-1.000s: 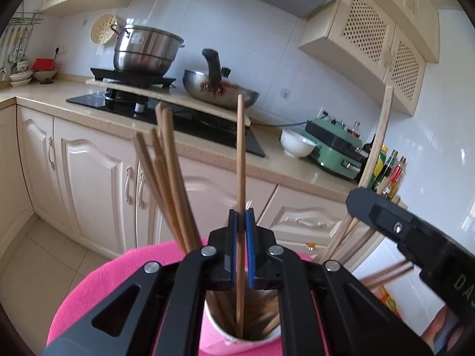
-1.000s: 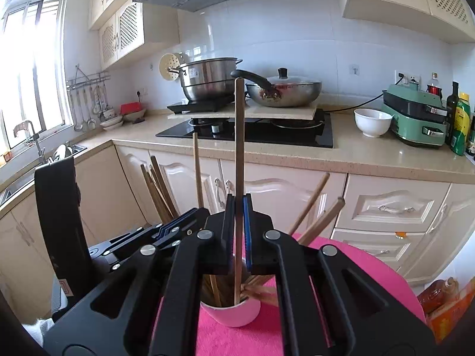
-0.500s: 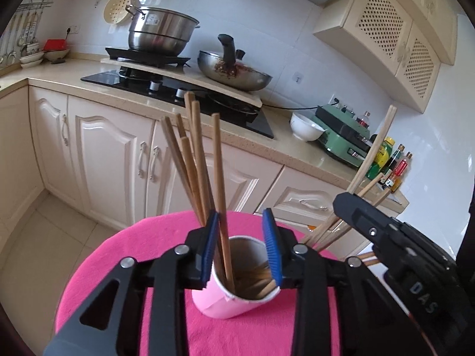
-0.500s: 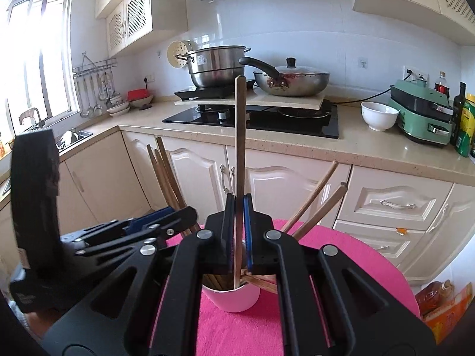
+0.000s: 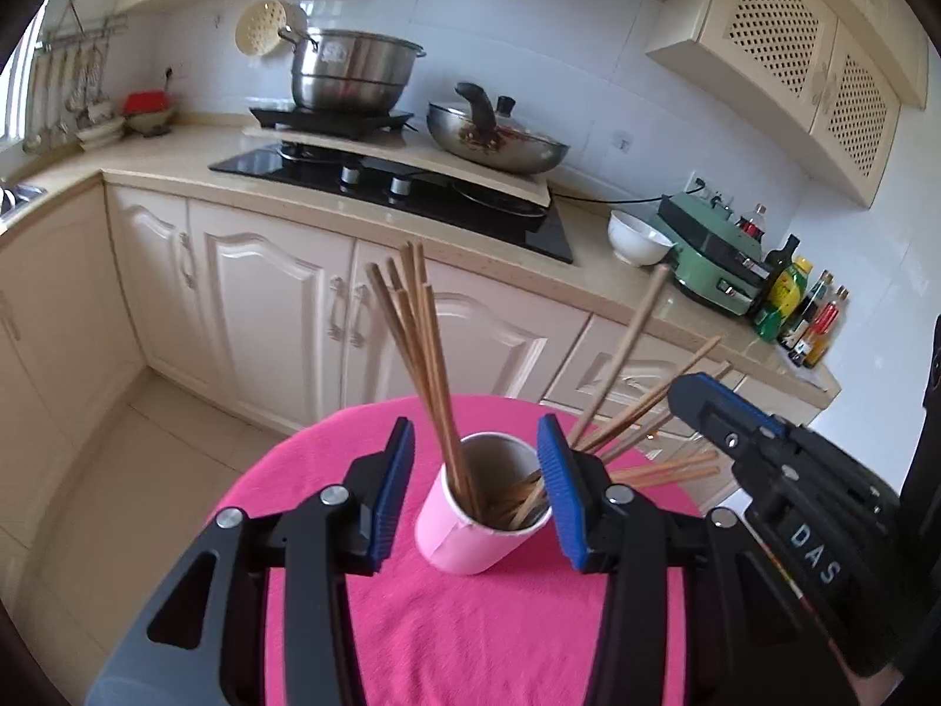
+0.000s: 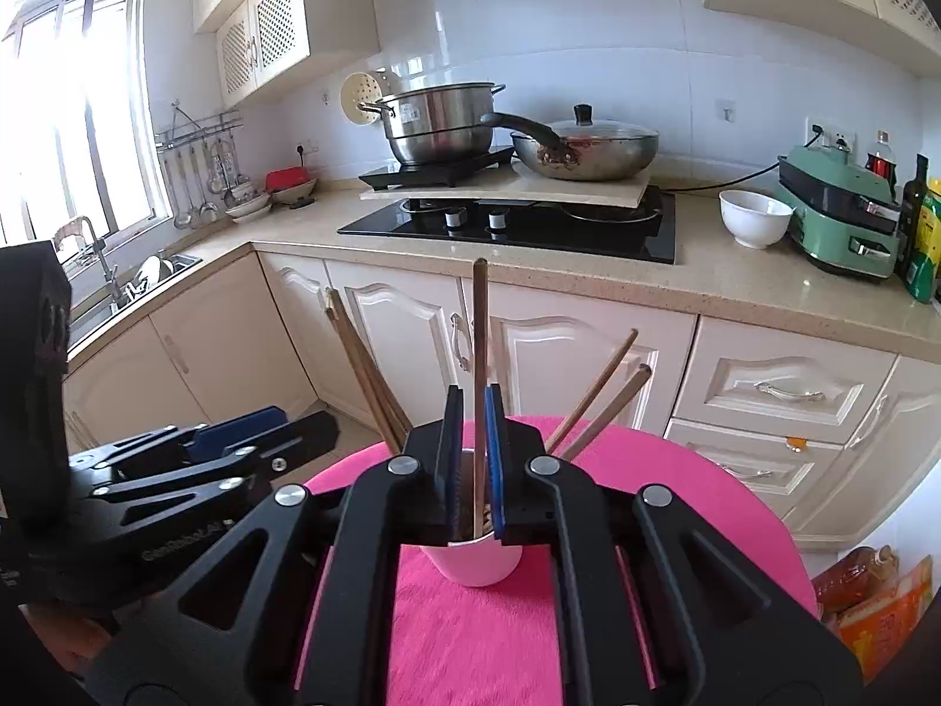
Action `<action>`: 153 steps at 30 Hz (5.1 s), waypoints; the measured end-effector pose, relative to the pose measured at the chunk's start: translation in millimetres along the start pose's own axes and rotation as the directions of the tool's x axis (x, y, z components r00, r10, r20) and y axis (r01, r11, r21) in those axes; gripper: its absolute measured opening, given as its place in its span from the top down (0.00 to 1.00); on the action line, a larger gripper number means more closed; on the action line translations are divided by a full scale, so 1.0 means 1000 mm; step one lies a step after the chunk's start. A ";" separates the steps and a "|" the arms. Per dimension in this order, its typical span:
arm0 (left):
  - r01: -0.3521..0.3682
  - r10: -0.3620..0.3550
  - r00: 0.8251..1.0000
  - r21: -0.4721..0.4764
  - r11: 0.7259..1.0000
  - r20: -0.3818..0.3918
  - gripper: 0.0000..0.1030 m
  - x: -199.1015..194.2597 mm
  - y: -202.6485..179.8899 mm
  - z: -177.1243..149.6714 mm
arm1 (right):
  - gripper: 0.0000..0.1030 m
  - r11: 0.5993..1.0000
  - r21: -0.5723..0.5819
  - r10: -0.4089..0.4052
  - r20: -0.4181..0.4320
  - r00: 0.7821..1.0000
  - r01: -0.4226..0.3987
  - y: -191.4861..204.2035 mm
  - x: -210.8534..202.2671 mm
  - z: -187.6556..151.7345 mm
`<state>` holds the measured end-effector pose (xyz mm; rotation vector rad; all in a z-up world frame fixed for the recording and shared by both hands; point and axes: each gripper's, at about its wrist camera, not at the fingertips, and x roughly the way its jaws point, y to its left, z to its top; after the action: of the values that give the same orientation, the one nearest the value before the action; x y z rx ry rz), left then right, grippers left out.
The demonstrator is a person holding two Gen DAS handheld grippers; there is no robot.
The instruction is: Organize utensils
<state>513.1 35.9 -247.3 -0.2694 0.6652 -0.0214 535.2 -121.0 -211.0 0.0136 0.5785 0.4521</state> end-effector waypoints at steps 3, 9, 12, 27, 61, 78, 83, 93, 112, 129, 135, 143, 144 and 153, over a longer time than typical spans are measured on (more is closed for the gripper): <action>-0.007 0.007 1.000 0.003 1.000 0.022 0.54 -0.024 -0.003 0.002 | 0.92 1.000 -0.022 -0.012 0.009 1.000 0.012 0.007 -0.018 0.004; -0.030 0.027 0.998 0.050 0.998 0.060 0.51 -0.075 -0.013 0.001 | 0.92 0.998 -0.037 -0.044 0.012 0.999 0.044 0.022 -0.063 0.007; -0.020 0.014 0.997 0.064 0.998 0.080 0.49 -0.104 -0.014 0.000 | 0.92 0.997 -0.030 -0.065 0.017 0.998 0.066 0.031 -0.089 0.007; 0.029 -0.062 0.989 0.239 0.971 0.131 0.43 -0.296 0.011 -0.046 | 0.92 0.973 0.061 -0.229 0.093 0.969 0.224 0.164 -0.261 -0.035; 0.012 -0.101 0.944 0.273 0.962 0.314 0.25 -0.522 0.001 -0.050 | 0.30 0.951 0.072 -0.309 0.232 0.922 0.301 0.279 -0.447 -0.032; -0.025 -0.096 0.926 0.313 0.949 0.365 0.25 -0.536 -0.001 -0.050 | 0.29 0.952 0.071 -0.306 0.241 0.921 0.298 0.280 -0.454 -0.029; -0.014 -0.112 0.920 0.318 0.948 0.375 0.25 -0.538 -0.001 -0.051 | 0.29 0.951 0.075 -0.308 0.240 0.920 0.299 0.281 -0.455 -0.028; -0.013 -0.117 0.920 0.327 0.945 0.375 0.25 -0.535 -0.001 -0.054 | 0.29 0.951 0.087 -0.308 0.224 0.925 0.296 0.280 -0.453 -0.029; -0.015 -0.113 0.925 0.332 0.943 0.364 0.25 -0.527 -0.006 -0.051 | 0.29 0.951 0.099 -0.307 0.208 0.929 0.292 0.276 -0.446 -0.026; -0.018 -0.109 0.927 0.335 0.942 0.358 0.25 -0.521 -0.005 -0.047 | 0.29 0.950 0.103 -0.309 0.200 0.930 0.294 0.275 -0.442 -0.025; -0.015 -0.110 0.929 0.333 0.943 0.354 0.25 -0.517 -0.002 -0.046 | 0.29 0.951 0.106 -0.307 0.195 0.931 0.291 0.274 -0.437 -0.025; -0.015 -0.109 0.931 0.336 0.942 0.348 0.25 -0.511 0.002 -0.044 | 0.28 0.951 0.112 -0.306 0.186 0.934 0.289 0.274 -0.430 -0.025; -0.015 -0.109 0.931 0.337 0.941 0.347 0.25 -0.510 0.003 -0.043 | 0.28 0.950 0.112 -0.307 0.185 0.933 0.290 0.274 -0.429 -0.025; -0.016 -0.109 0.932 0.340 0.940 0.345 0.25 -0.507 0.005 -0.042 | 0.28 0.949 0.115 -0.310 0.184 0.933 0.293 0.275 -0.428 -0.025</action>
<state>87.2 83.6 27.5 0.0456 0.2793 -0.1290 91.4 -53.7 30.7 0.0508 0.3915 0.1227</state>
